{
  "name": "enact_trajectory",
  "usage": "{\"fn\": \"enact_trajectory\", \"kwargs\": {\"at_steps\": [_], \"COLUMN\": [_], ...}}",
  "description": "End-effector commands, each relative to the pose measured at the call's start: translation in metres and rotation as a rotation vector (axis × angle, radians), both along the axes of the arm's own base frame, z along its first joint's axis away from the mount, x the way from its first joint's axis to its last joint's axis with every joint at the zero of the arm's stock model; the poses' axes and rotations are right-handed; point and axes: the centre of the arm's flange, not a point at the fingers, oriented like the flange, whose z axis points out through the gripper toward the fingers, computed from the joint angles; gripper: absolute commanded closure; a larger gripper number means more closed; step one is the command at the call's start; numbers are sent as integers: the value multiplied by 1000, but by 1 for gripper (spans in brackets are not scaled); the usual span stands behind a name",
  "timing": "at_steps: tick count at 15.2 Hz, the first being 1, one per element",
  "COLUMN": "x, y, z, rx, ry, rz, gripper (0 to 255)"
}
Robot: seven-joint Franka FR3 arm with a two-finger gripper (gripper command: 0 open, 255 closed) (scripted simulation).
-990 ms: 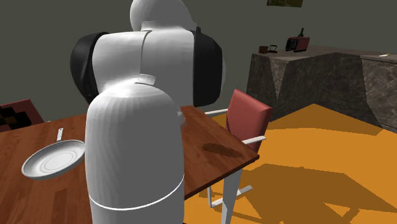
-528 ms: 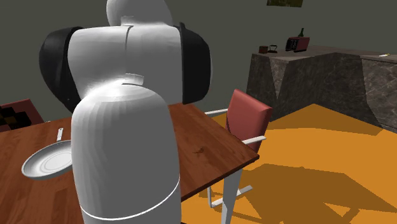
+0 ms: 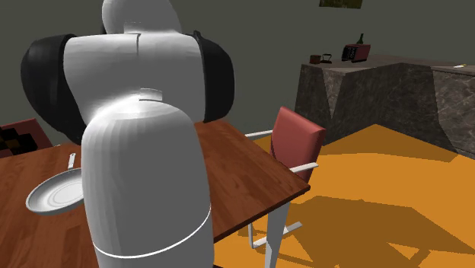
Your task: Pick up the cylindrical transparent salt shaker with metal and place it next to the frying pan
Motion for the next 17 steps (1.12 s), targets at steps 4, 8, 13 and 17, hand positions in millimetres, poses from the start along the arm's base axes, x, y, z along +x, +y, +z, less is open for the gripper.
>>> {"fn": "enact_trajectory", "kwargs": {"at_steps": [4, 8, 13, 17], "x": [-31, -55, -85, -102], "y": [60, 107, 166, 201], "z": [3, 3, 3, -2], "rx": [0, 0, 0, 0], "ry": [0, 0, 0, 0], "rz": [-1, -1, -1, -1], "gripper": [255, 255, 255, 255]}}
